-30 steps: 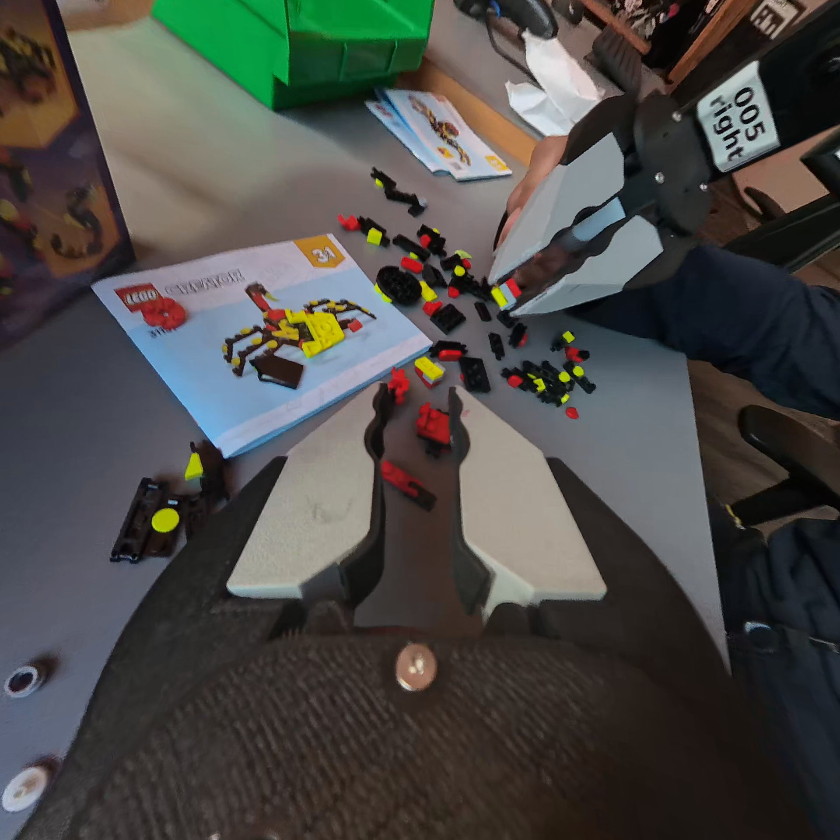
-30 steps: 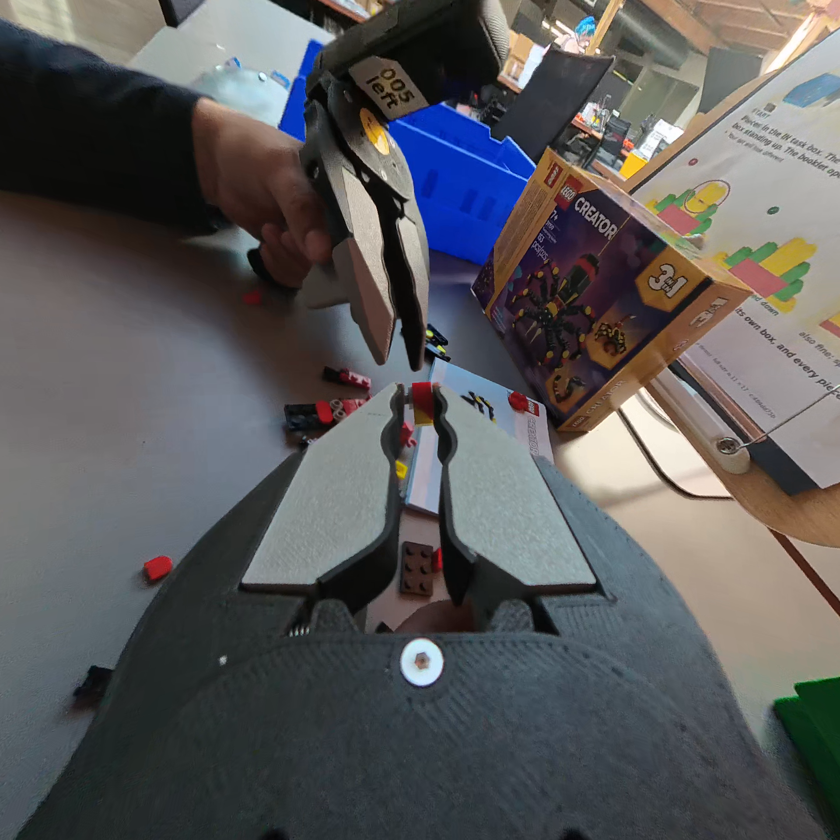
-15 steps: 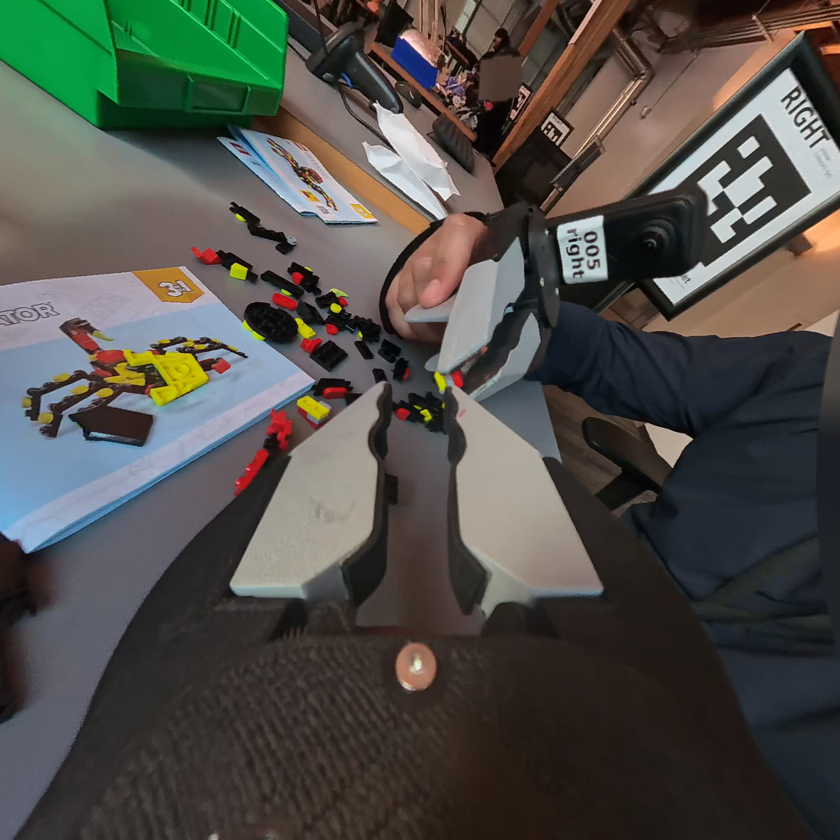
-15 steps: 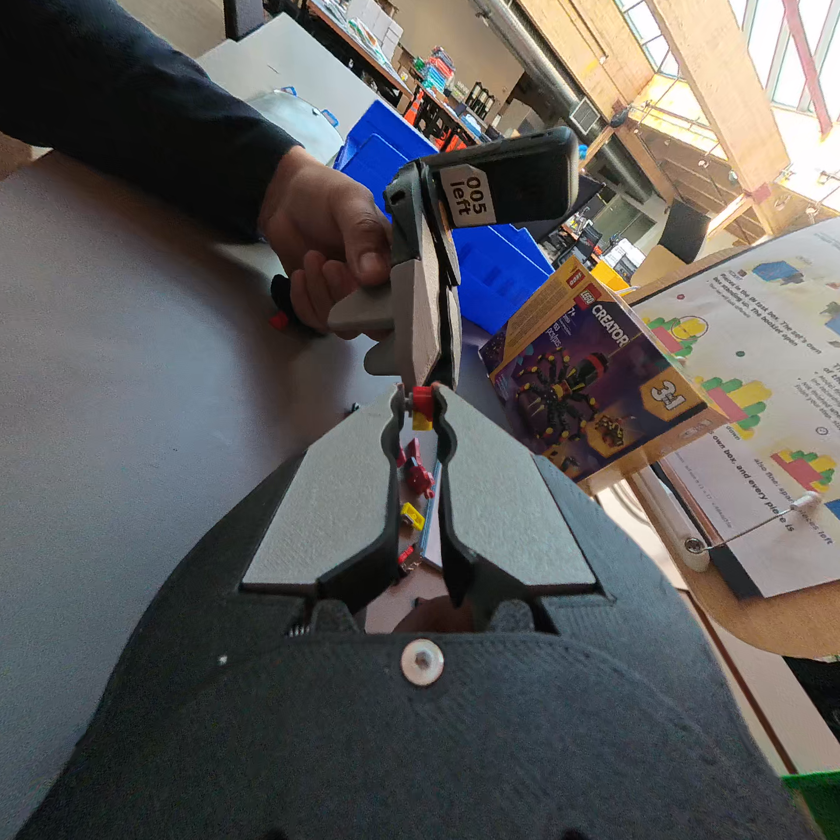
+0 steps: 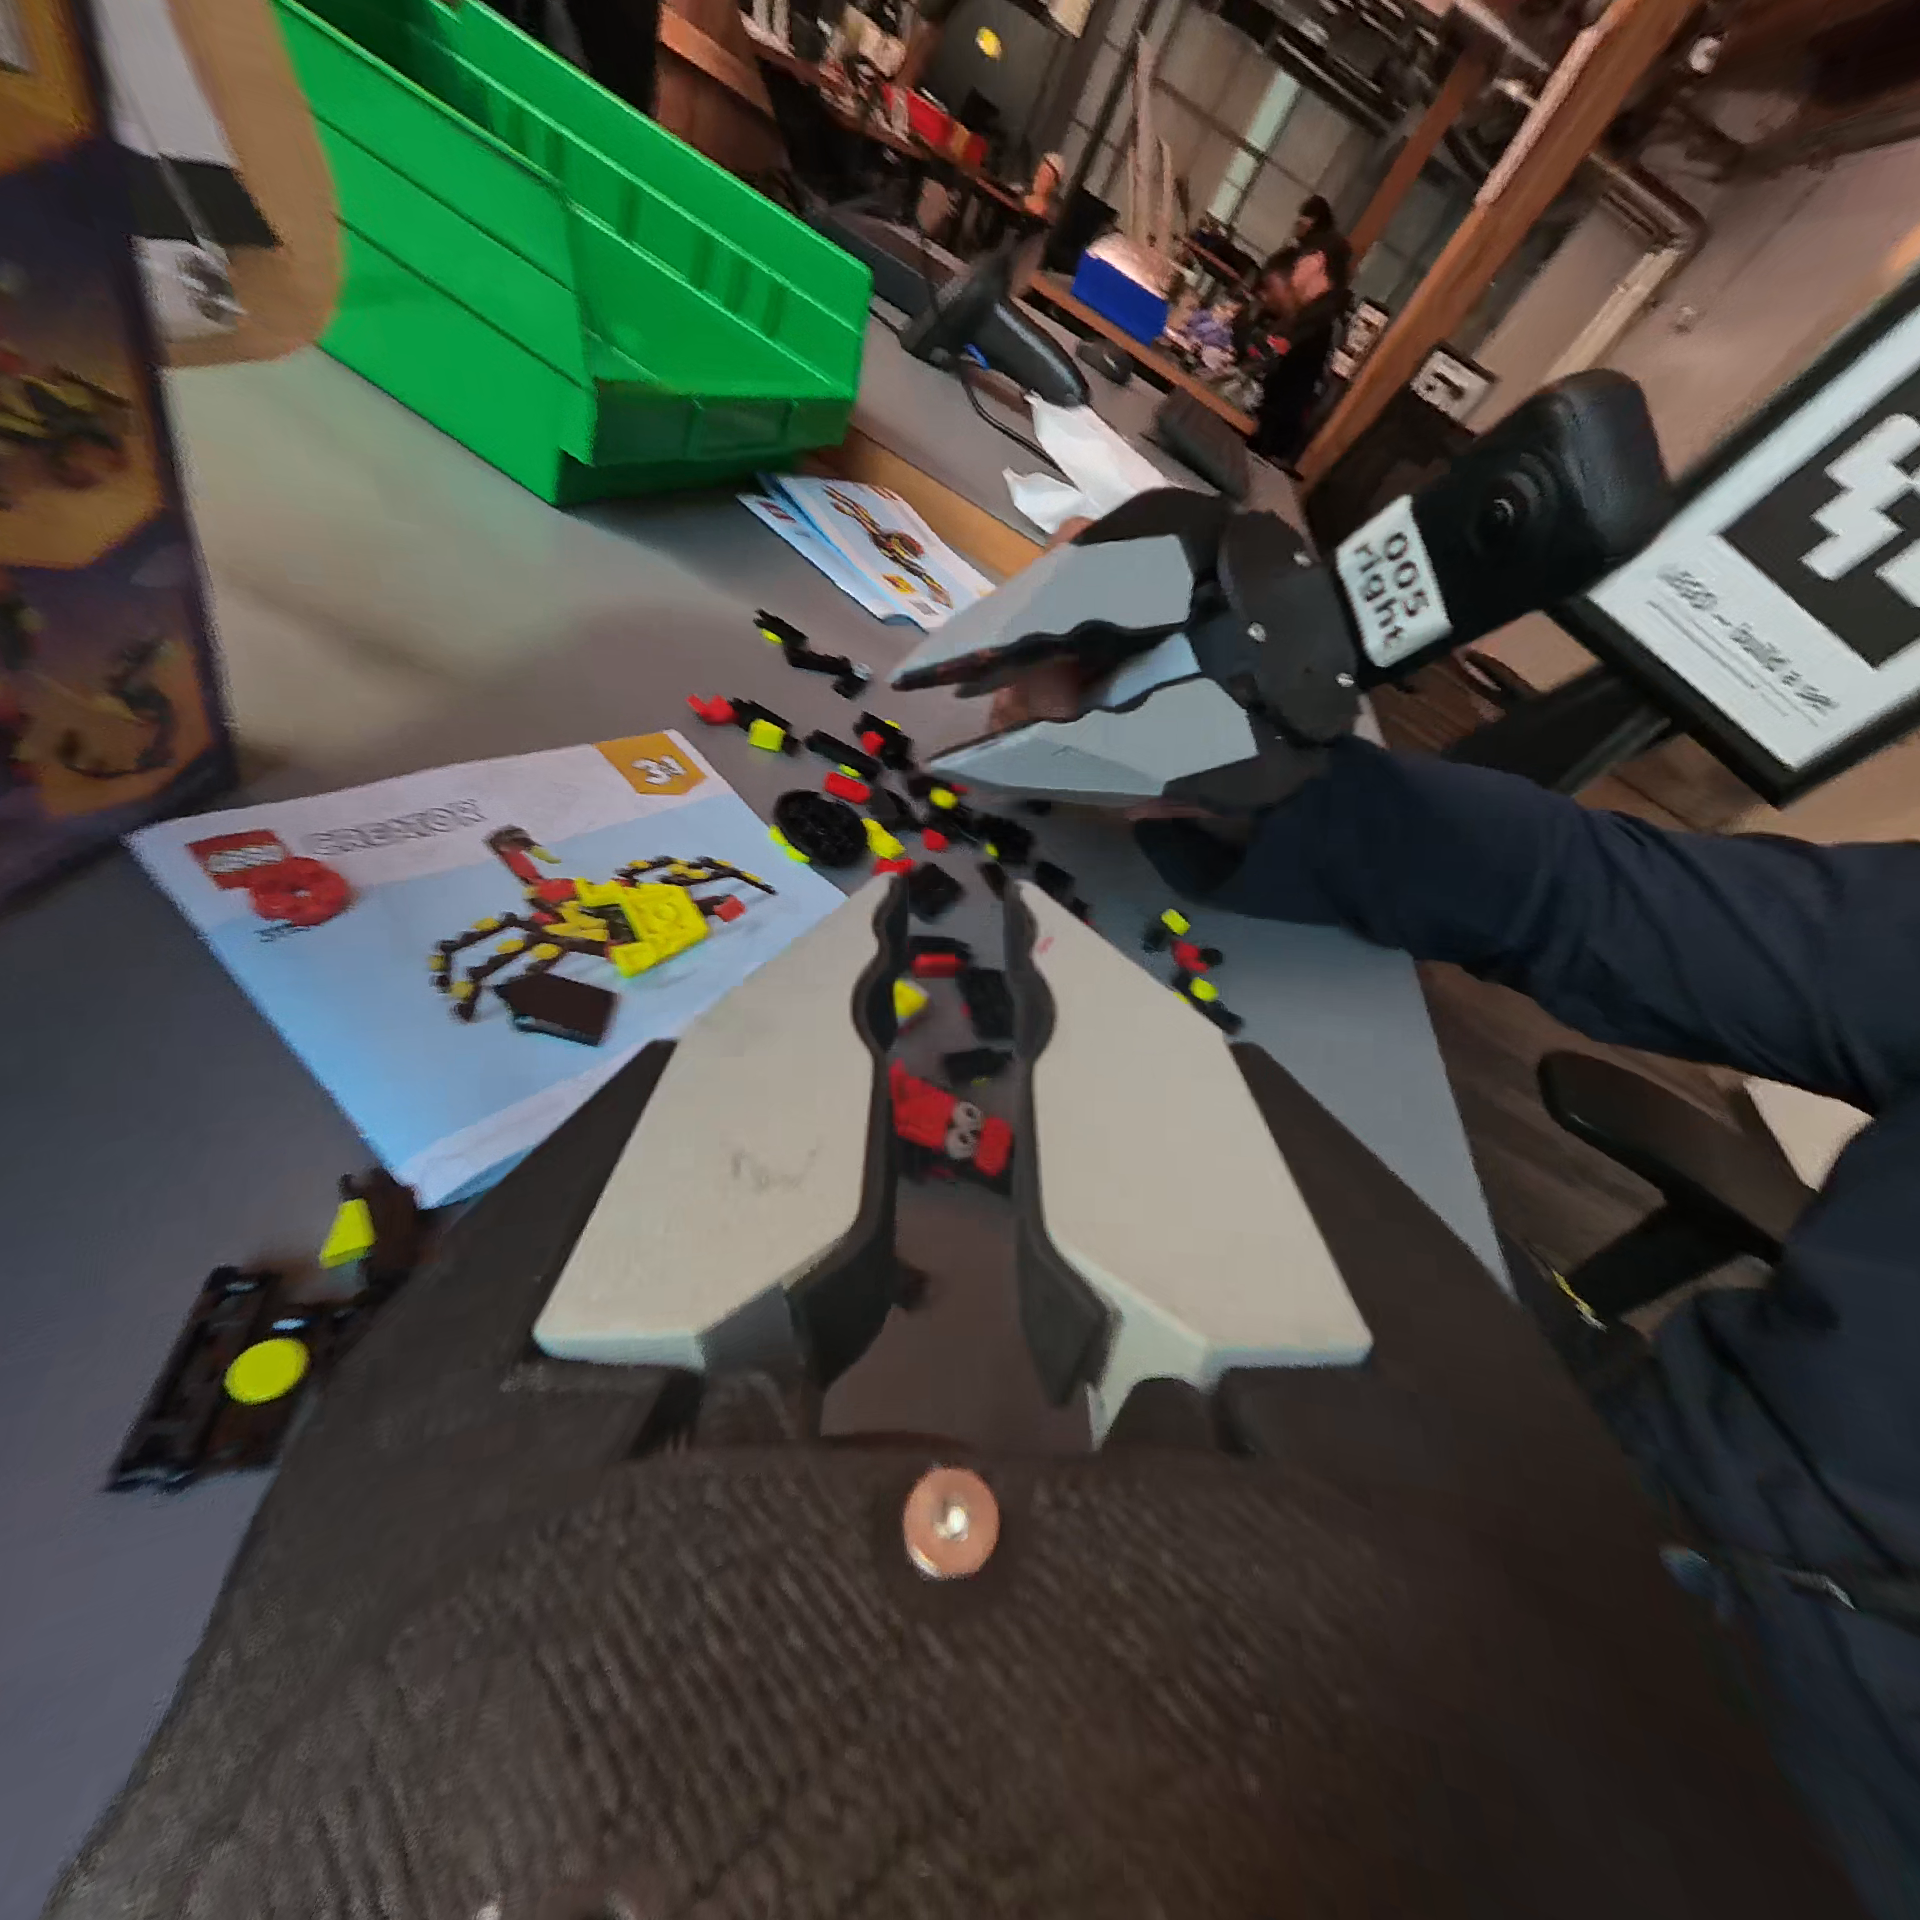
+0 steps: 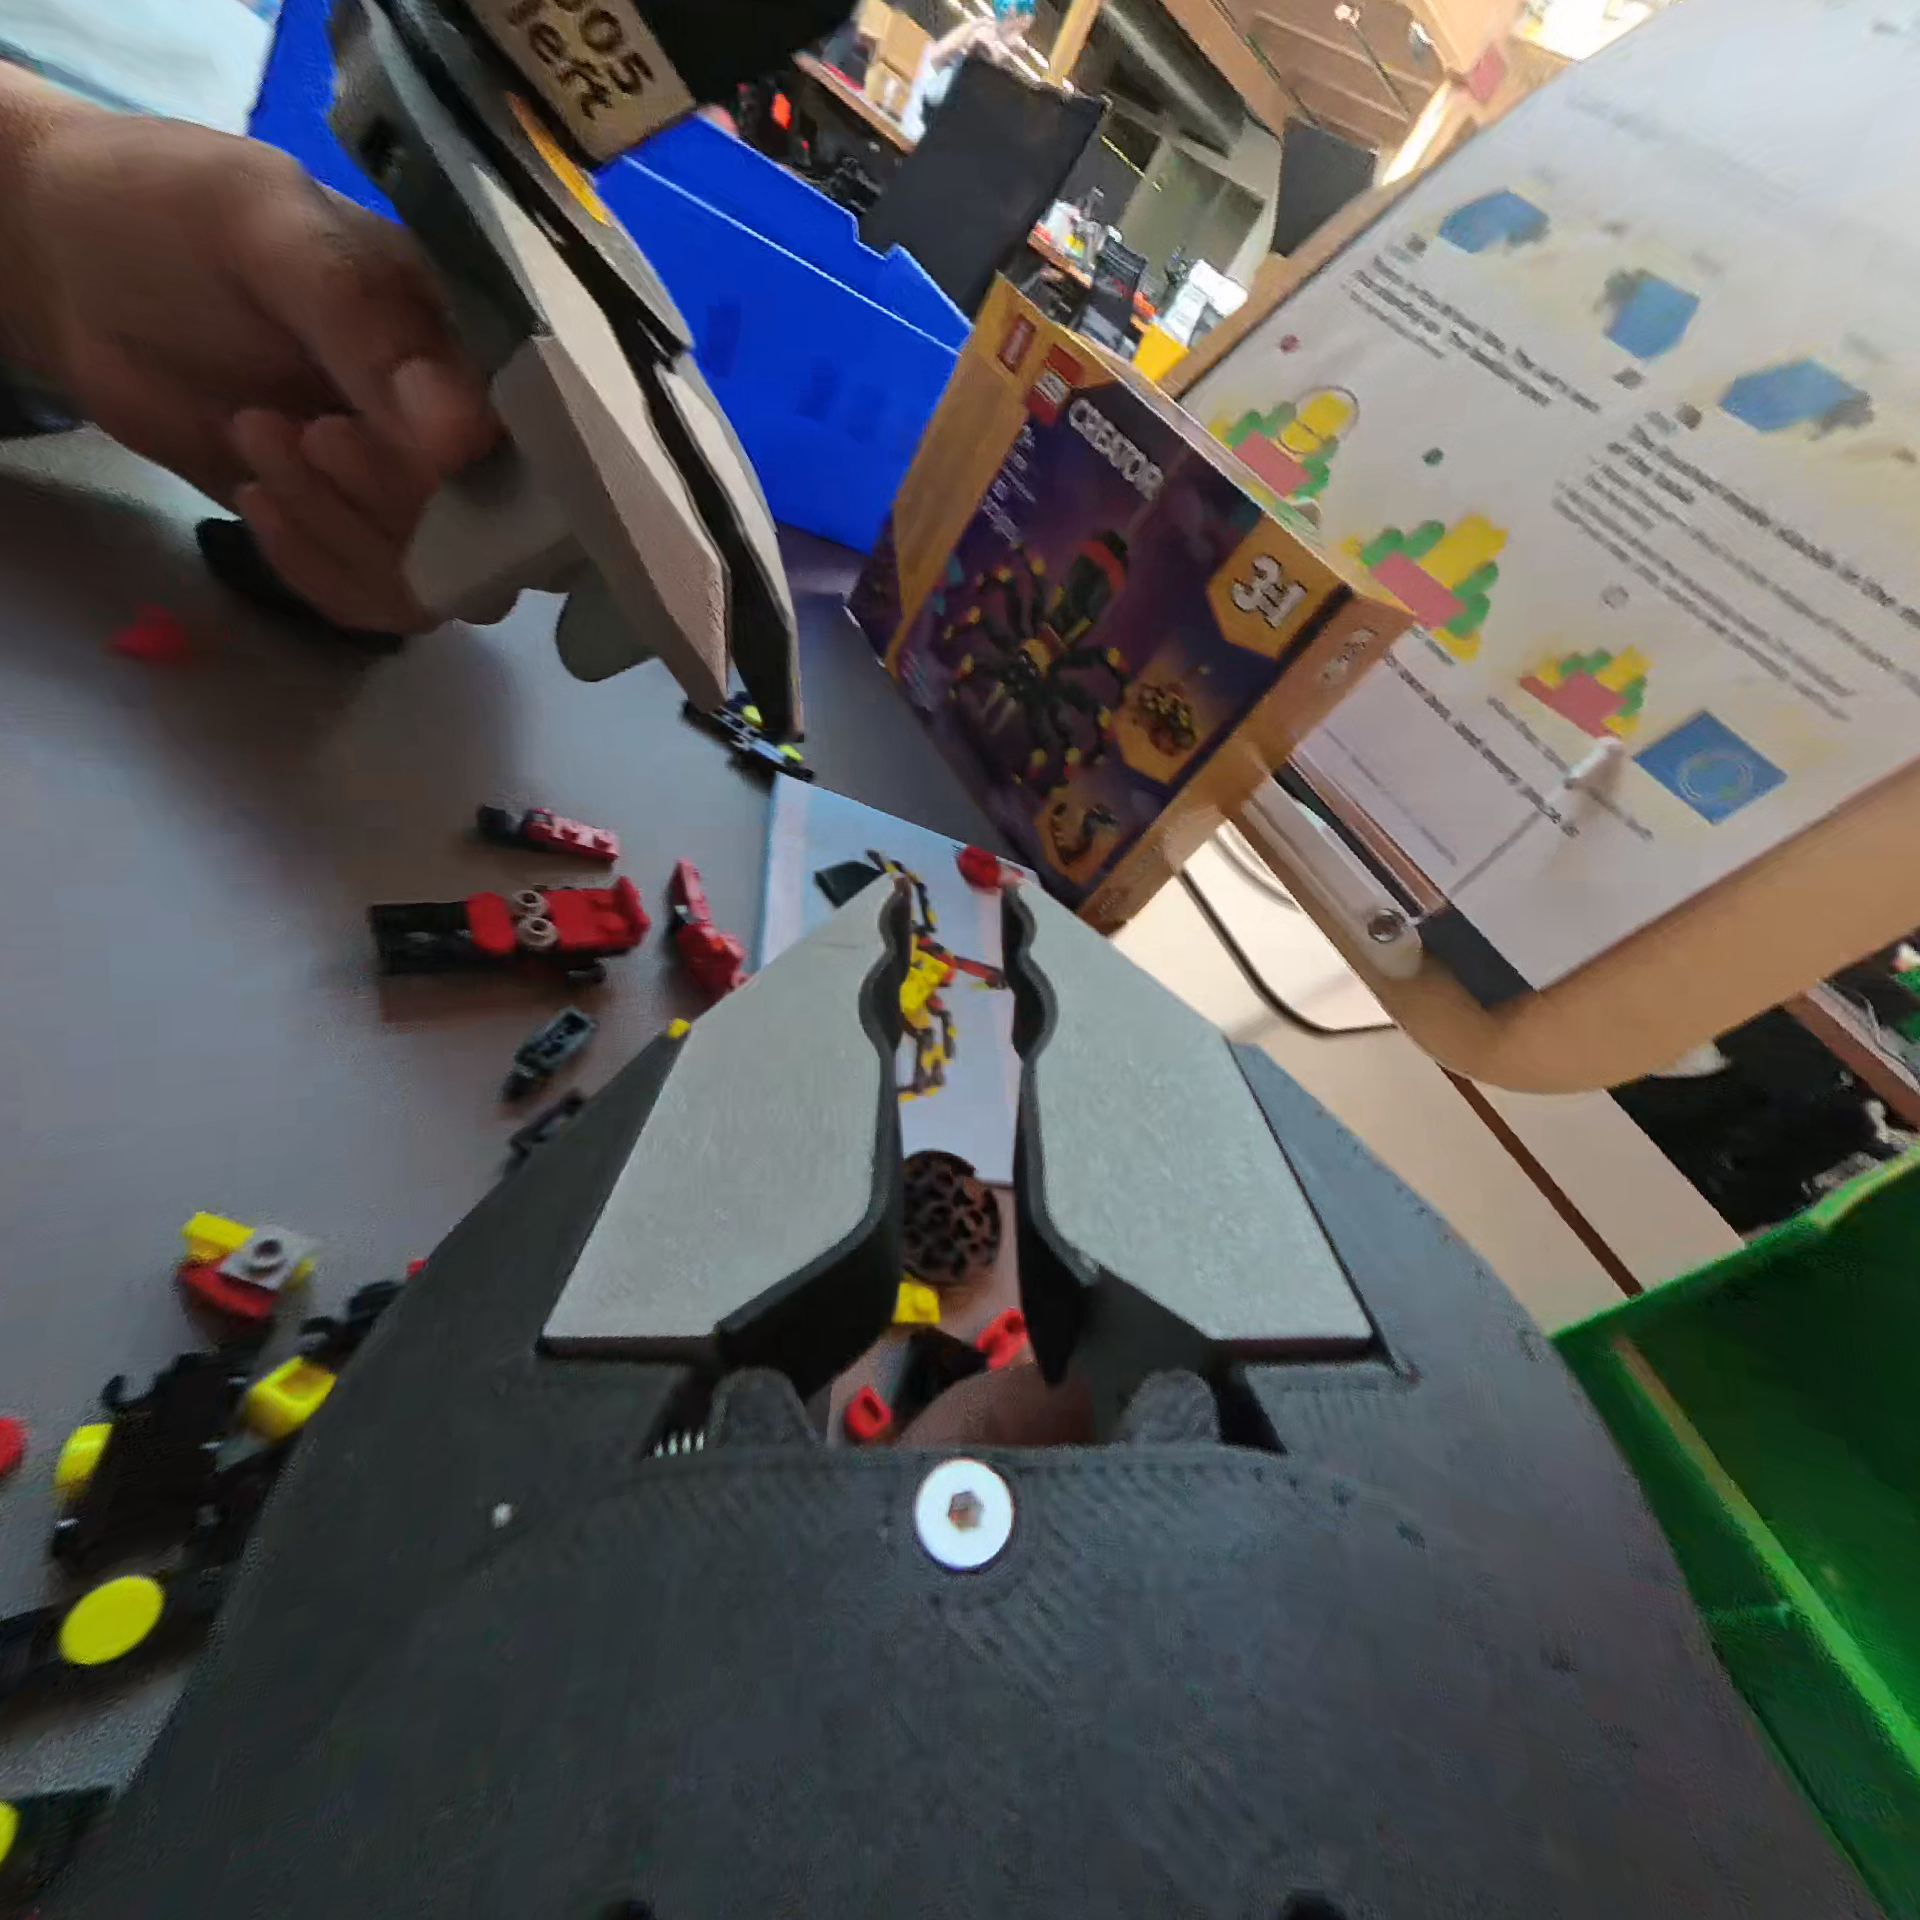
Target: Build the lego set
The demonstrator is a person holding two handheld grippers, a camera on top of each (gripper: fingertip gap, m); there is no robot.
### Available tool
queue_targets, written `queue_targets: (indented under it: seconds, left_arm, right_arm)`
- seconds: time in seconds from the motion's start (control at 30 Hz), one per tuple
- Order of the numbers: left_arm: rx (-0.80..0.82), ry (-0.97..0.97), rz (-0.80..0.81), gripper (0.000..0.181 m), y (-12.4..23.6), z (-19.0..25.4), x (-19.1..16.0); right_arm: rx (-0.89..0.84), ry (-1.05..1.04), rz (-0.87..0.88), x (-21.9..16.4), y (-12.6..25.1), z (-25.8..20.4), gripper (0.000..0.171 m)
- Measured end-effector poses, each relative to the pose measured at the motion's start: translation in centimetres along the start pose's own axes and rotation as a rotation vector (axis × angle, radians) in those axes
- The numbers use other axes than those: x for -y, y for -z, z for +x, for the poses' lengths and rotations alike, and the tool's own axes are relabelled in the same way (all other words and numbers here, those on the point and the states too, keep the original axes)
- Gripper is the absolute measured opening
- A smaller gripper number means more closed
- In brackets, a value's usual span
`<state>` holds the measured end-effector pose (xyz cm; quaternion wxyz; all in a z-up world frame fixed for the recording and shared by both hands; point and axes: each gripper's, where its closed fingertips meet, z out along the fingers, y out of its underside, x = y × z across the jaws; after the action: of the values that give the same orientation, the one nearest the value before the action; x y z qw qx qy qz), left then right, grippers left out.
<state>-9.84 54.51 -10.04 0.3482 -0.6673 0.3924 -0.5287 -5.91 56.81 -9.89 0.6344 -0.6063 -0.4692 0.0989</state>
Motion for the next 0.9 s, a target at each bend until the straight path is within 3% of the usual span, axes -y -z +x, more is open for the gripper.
queue_targets:
  seconds: [0.1, 0.23, 0.47, 0.53, 0.7, 0.9]
  left_arm:
    - [0.158, -0.101, 0.073, 0.02, 1.2, -2.5, 1.6]
    - [0.305, -0.249, 0.121, 0.02, 2.9, -4.4, 2.8]
    - [0.236, -0.381, 0.053, 0.01, 2.0, -2.9, 1.9]
    - [0.276, -0.431, 0.092, 0.0, 2.4, -3.0, 2.4]
    - [0.403, -0.405, 0.186, 0.0, 4.2, -5.3, 4.2]
    - [0.394, -0.433, 0.238, 0.0, 4.7, -5.0, 4.8]
  right_arm:
    - [-0.137, -0.01, -0.021, -1.2, 0.5, 3.3, 0.015]
    - [-0.18, -0.061, -0.048, -2.5, 1.0, 5.4, 0.014]
    - [-0.032, -0.181, 0.023, -2.1, 1.2, 5.0, 0.009]
    - [-0.044, -0.208, 0.042, -2.1, 1.4, 5.5, 0.01]
    - [-0.067, -0.27, 0.151, -1.0, 2.9, 6.4, 0.0]
    - [-0.036, -0.348, 0.18, -0.8, 3.8, 6.5, 0.0]
